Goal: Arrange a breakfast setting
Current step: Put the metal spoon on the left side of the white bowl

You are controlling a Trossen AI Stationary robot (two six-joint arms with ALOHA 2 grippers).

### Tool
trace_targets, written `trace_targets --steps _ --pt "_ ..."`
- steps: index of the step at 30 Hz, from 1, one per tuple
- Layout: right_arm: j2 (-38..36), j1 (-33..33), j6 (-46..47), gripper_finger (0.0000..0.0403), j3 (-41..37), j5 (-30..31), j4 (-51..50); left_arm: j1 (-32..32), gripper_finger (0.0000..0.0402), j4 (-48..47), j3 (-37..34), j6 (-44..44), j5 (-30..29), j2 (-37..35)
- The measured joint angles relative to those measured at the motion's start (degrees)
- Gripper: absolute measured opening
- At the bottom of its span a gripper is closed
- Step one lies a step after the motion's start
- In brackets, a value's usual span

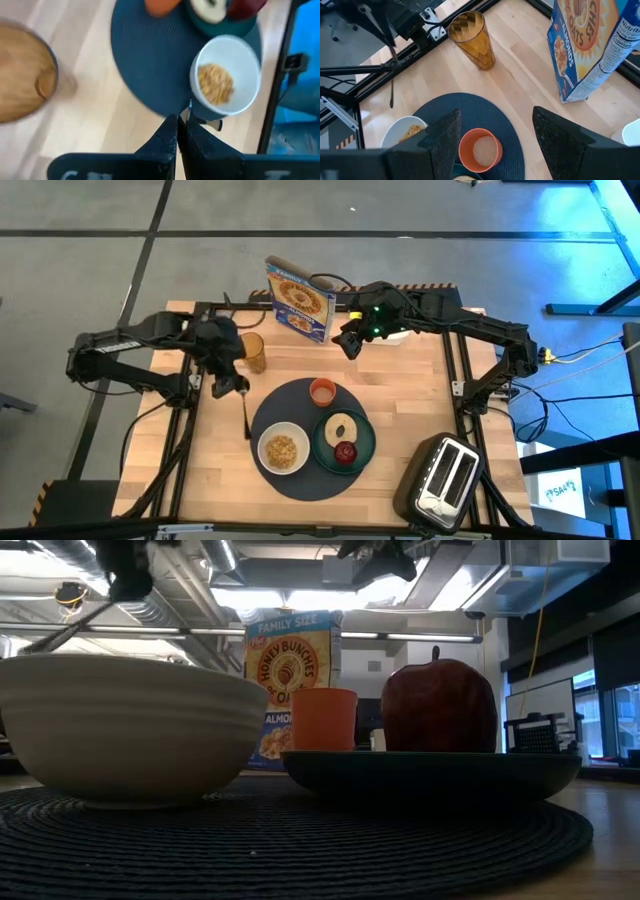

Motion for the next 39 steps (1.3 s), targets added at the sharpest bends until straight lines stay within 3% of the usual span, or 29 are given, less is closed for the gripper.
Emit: trace_targets --steps 7,12,18,30,39 --pt "0.0 0.1 0.0 0.0237 0.0 -1.6 -0.1 -0.6 0.0002 5.4 -13.3 -3.4 2.6 0.0" --pt "0.0 0.1 0.3 0.0237 0.0 -3.2 -0.6 -0.7 0.0002 23.1 -24.6 -7.2 9.4 0.1" --pt "0.0 0.1 0.4 0.0237 0.0 -3.6 -3.3 -0.5 0.0002 37.2 -33.1 -10.8 9.6 2.0" --pt "0.0 0.0 0.0 0.0237 0.0 -3.7 -4.6 1.5 0.0005 45.2 -35.5 -7.1 13.1 11.3" --pt "0.0 0.0 0.0 0.0237 0.0 -3.4 -5.2 4.8 0.0085 44.0 -35.1 -4.2 11.9 12.1"
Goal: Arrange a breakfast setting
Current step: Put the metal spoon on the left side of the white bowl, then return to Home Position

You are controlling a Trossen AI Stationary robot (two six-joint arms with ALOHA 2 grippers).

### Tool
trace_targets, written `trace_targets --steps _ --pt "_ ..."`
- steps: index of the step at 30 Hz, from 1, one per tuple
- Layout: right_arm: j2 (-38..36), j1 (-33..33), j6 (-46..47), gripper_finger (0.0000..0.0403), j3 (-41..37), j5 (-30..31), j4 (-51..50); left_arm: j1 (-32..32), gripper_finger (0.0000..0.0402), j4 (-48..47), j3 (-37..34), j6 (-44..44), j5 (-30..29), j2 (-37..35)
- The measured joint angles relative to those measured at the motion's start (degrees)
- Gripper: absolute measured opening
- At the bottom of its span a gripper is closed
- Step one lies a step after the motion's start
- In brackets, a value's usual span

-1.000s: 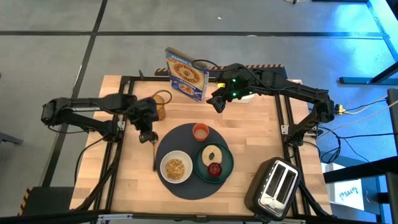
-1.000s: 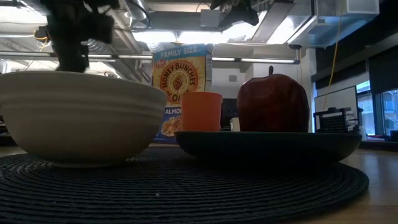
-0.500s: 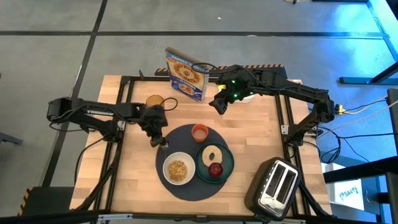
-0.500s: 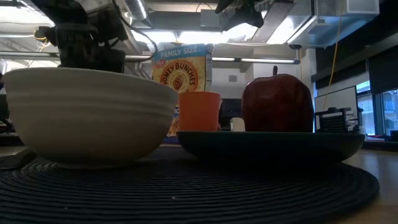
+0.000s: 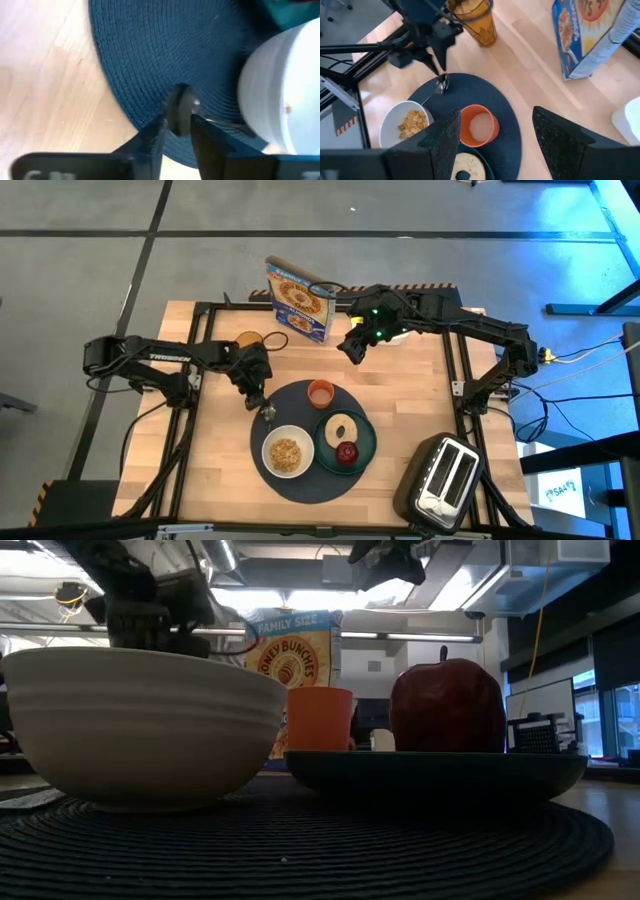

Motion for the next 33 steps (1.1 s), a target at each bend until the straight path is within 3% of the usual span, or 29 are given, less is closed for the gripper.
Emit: trace_targets --steps 5,11,13,17,18,21,24,33 --pt "-1.1 0.0 -0.2 0.0237 -0.1 4.0 -0.7 1.4 0.0123 -6.2 4.4 0.9 1.0 -3.7" --pt "-5.5 0.0 -4.7 0.0219 -0.1 3.8 4.0 1.6 0.0119 -15.0 14.7 3.7 -4.6 -11.8" --pt "-7.7 0.1 -6.8 0.0181 -0.1 2.5 7.3 1.5 0.0110 -14.2 18.4 4.0 -6.7 -15.6" --pt "-12.1 1.4 -14.0 0.0040 -0.2 1.9 11.7 0.1 0.0065 -5.3 22.2 5.1 -13.2 -24.8" --pt "-13.2 1.8 -15.7 0.0021 -0.7 1.9 13.2 -0.2 0.0050 -3.1 22.1 5.8 -14.3 -27.3" --pt "-17.1 3.3 -17.9 0.0019 -3.8 1.7 16.7 -1.1 0.0009 1.5 19.8 7.5 -16.1 -33.6" --pt "-22.1 5.6 -18.6 0.0004 -10.9 1.8 22.6 -2.0 0.0006 4.0 14.2 7.5 -17.2 -40.5" --pt "-41.2 10.6 -17.8 0.0001 -46.1 2.5 51.7 -5.5 0.0001 23.5 -6.9 6.9 -20.6 -54.8"
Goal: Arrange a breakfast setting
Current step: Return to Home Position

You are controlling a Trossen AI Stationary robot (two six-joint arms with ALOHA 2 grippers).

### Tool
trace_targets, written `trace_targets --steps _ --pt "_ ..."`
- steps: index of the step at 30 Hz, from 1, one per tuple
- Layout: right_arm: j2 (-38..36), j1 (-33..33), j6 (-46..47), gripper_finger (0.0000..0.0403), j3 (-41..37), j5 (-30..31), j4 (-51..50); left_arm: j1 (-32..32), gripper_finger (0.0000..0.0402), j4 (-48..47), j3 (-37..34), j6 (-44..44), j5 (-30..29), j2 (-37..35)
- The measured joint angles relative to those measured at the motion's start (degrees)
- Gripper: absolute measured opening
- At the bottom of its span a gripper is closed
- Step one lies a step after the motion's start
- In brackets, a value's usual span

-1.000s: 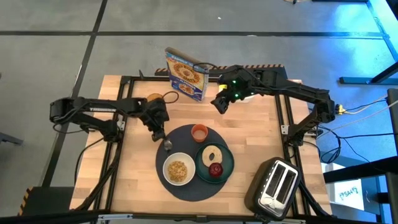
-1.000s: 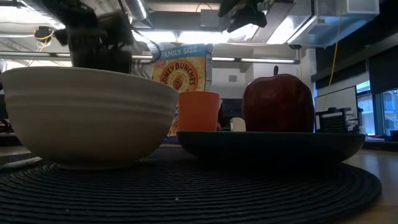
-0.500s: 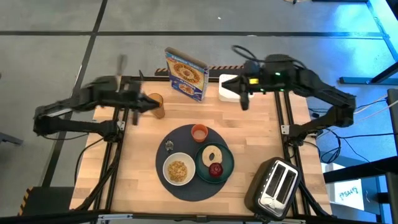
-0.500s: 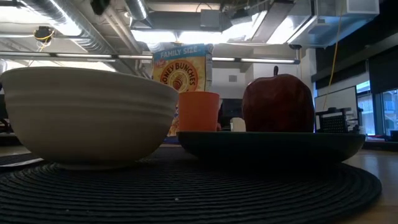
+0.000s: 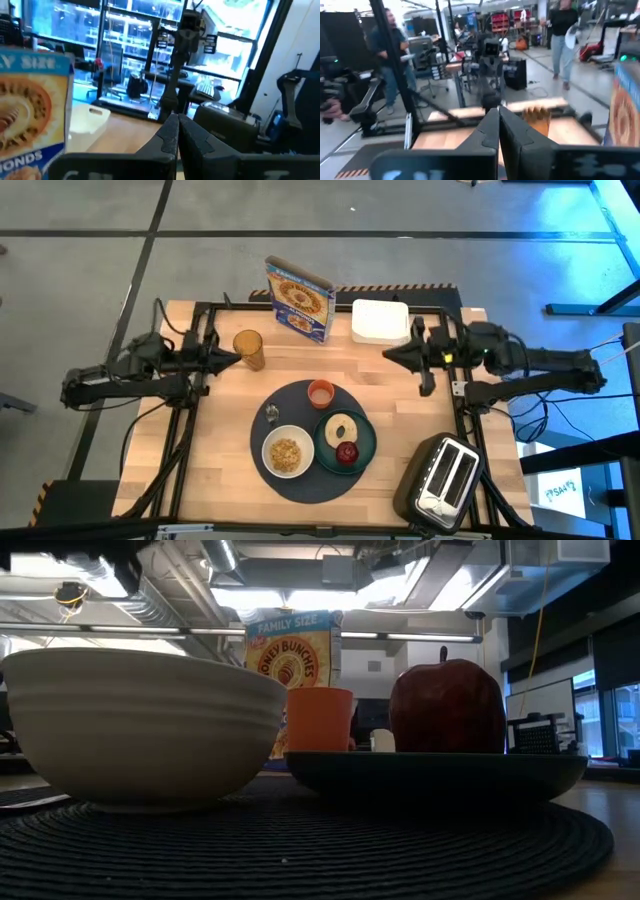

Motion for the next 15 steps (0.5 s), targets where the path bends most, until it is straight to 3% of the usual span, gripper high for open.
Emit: trace_targets --steps 6,12,15 --pt "-9.5 0.0 6.7 0.0003 -16.9 -7.7 4.1 -0.2 0.0005 5.4 -9.2 -4.8 3.6 -0.4" --pt "-14.1 -0.1 8.5 0.0001 -29.9 -7.9 19.6 -0.2 0.0002 6.0 -10.9 -0.4 1.4 -1.7" --pt "-17.5 -0.1 4.7 0.0000 -33.6 -7.9 20.6 -0.2 0.0001 4.5 -10.9 1.9 1.3 -4.6"
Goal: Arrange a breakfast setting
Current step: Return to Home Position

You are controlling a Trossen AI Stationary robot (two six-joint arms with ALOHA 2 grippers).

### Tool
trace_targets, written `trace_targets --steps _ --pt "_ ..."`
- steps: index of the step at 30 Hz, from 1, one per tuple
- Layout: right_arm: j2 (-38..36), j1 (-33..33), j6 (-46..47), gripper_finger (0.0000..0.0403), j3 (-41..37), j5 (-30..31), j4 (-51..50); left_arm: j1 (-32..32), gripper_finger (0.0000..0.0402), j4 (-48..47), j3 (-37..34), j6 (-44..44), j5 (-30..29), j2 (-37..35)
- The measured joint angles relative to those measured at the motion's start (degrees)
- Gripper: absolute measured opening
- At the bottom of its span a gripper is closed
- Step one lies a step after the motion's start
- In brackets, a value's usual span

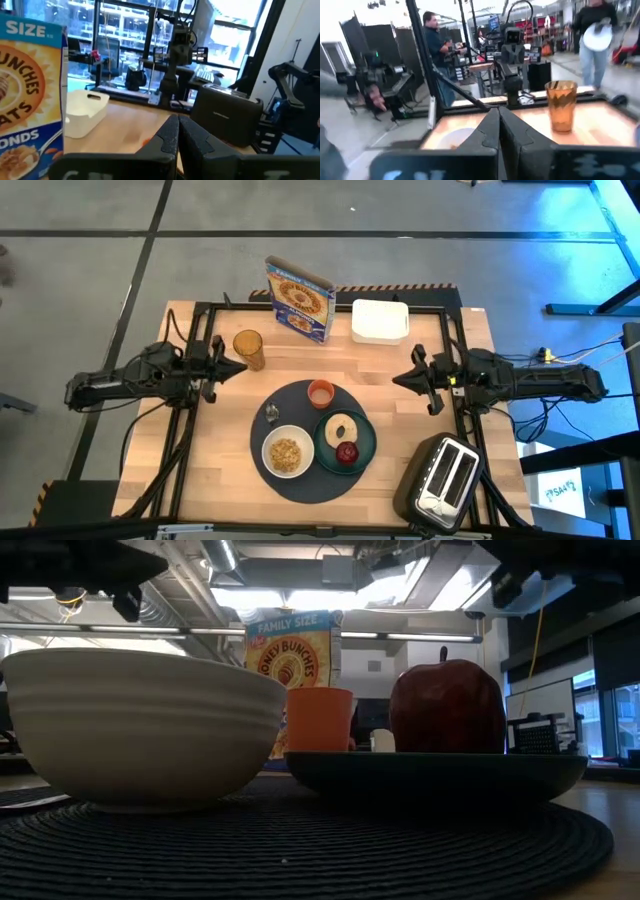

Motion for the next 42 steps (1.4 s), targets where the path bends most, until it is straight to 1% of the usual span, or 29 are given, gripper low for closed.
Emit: trace_targets --steps 3,8,11,17,20,25,27,30,34,38,42 --pt "-4.2 0.0 -5.0 0.0000 -2.2 0.6 -3.5 0.0 0.0001 -3.5 0.0 0.8 -0.1 -3.2" --pt "-11.3 0.0 -5.1 0.0000 -5.9 2.9 -5.3 0.0 0.0001 -7.5 0.0 1.3 -1.4 -8.9" --pt "-15.3 0.0 -5.1 0.0000 -8.9 2.9 -5.1 0.0 0.0001 -9.9 0.0 2.5 -2.2 -11.6" --pt "-21.1 0.0 -3.6 0.0000 -12.6 2.8 -5.6 0.0 0.0000 -10.6 0.0 4.4 -2.8 -12.2" --pt "-22.6 0.0 -3.8 0.0000 -13.6 2.2 -5.9 0.0 0.0000 -8.1 -2.0 5.4 -3.6 -12.3" --pt "-24.2 0.0 -3.7 0.0000 -15.7 1.8 -5.8 0.0 0.0000 0.5 -7.2 5.3 -2.9 -12.3" --pt "-24.6 0.0 -3.4 0.0000 -16.8 1.7 -5.6 0.0 0.0000 1.6 -8.9 4.7 -1.3 -12.2" --pt "-24.9 0.0 -1.6 0.0000 -18.4 1.3 -5.0 0.0 0.0000 2.8 -10.3 4.2 2.9 -12.3" --pt "-24.9 0.0 0.0 0.0000 -19.7 0.1 -4.0 0.0 0.0000 4.2 -13.3 2.8 2.9 -12.2" --pt "-24.9 0.0 0.0 0.0000 -19.8 -0.3 -3.9 0.0 0.0000 9.9 -16.4 1.5 2.9 -12.3" --pt "-24.9 0.0 0.0 0.0000 -19.8 -0.7 -3.9 0.0 0.0000 10.2 -16.5 0.9 3.2 -12.3"
